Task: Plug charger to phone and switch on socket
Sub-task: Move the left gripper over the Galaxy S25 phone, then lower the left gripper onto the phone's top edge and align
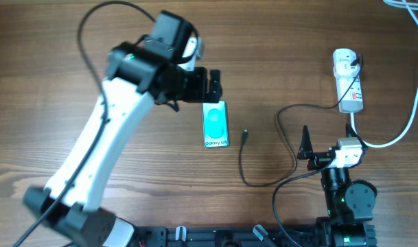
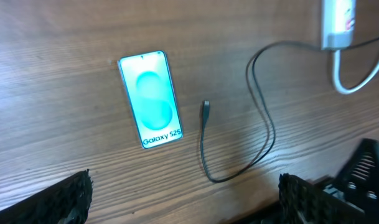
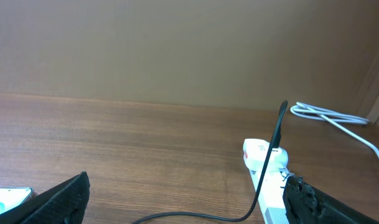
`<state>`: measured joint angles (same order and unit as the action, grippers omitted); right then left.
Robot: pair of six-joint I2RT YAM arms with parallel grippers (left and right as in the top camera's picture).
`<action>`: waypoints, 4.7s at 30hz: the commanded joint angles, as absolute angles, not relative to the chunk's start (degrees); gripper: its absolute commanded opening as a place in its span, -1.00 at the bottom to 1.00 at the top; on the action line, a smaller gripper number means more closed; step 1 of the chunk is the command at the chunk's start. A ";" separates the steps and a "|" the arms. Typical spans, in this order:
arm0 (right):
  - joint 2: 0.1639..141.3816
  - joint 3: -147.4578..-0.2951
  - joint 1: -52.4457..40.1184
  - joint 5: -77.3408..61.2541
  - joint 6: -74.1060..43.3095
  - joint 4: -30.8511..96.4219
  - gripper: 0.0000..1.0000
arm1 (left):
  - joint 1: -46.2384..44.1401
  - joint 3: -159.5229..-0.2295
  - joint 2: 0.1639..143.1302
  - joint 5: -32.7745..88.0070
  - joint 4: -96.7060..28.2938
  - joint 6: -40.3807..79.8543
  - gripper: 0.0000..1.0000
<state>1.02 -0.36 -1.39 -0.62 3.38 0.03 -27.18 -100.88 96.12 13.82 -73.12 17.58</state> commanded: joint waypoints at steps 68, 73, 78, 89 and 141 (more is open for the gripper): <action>0.80 -0.30 -1.10 -1.34 4.38 -0.16 1.00 | -34.00 -86.41 117.14 6.96 -51.66 34.74 1.00; 0.80 -0.30 -1.10 -1.34 4.36 -0.16 1.00 | -34.50 -86.41 117.14 6.94 -50.15 33.89 0.99; 0.80 -0.30 -1.10 -1.34 4.36 -0.16 1.00 | -34.50 -86.41 117.14 4.51 -49.65 31.73 0.99; 0.80 -0.30 -1.10 -1.34 4.36 -0.16 1.00 | -34.52 -86.39 117.14 1.78 -48.38 31.75 1.00; 0.80 -0.30 -1.10 -1.34 4.38 -0.16 0.99 | -35.90 -86.24 122.72 -0.49 -51.40 32.23 1.00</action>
